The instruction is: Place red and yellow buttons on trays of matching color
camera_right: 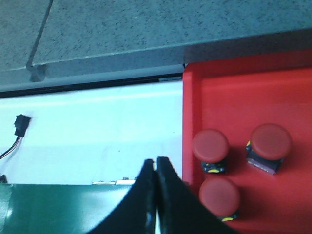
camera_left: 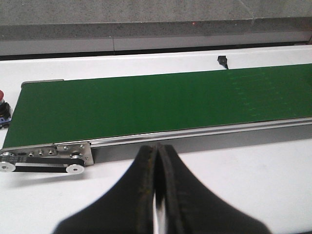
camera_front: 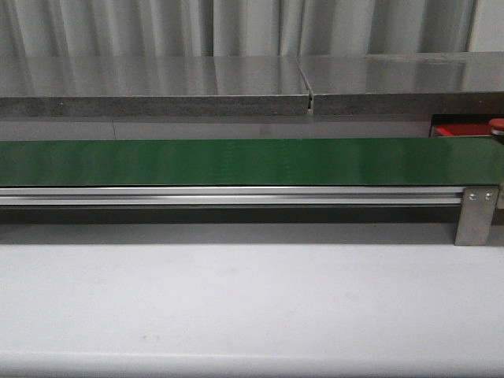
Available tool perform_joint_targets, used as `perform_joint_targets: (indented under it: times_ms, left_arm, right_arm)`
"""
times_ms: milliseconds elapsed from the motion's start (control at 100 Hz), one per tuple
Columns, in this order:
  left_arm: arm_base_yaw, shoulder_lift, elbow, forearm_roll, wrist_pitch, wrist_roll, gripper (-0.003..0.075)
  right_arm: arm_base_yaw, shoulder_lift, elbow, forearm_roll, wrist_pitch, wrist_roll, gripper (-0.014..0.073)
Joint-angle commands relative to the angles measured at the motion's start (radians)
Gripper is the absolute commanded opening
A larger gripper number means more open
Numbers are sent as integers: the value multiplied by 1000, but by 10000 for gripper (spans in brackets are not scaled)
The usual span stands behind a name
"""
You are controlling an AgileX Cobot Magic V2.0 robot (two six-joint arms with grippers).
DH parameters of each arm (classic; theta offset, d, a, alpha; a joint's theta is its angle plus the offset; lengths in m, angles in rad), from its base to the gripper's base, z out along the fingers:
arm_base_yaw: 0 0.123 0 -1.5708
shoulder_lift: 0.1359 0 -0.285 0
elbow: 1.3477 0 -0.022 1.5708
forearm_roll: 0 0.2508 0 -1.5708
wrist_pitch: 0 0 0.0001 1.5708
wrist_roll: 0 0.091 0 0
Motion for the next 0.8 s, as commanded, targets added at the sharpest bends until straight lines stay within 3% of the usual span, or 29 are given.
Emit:
perform_joint_targets:
  times_ms: [0,390,790]
  left_arm:
    - [-9,7,-26,-21,-79,-2,-20]
    - [-9,7,-26,-21,-79,-2,-20]
    - [-9,7,-26,-21,-79,-2,-20]
  right_arm:
    - [17,-119,39,23,-54,-16,-117]
    - [116,-407,349,-43,-185,-19,-117]
    - [154,-658,594,-72,-204,-34,-117]
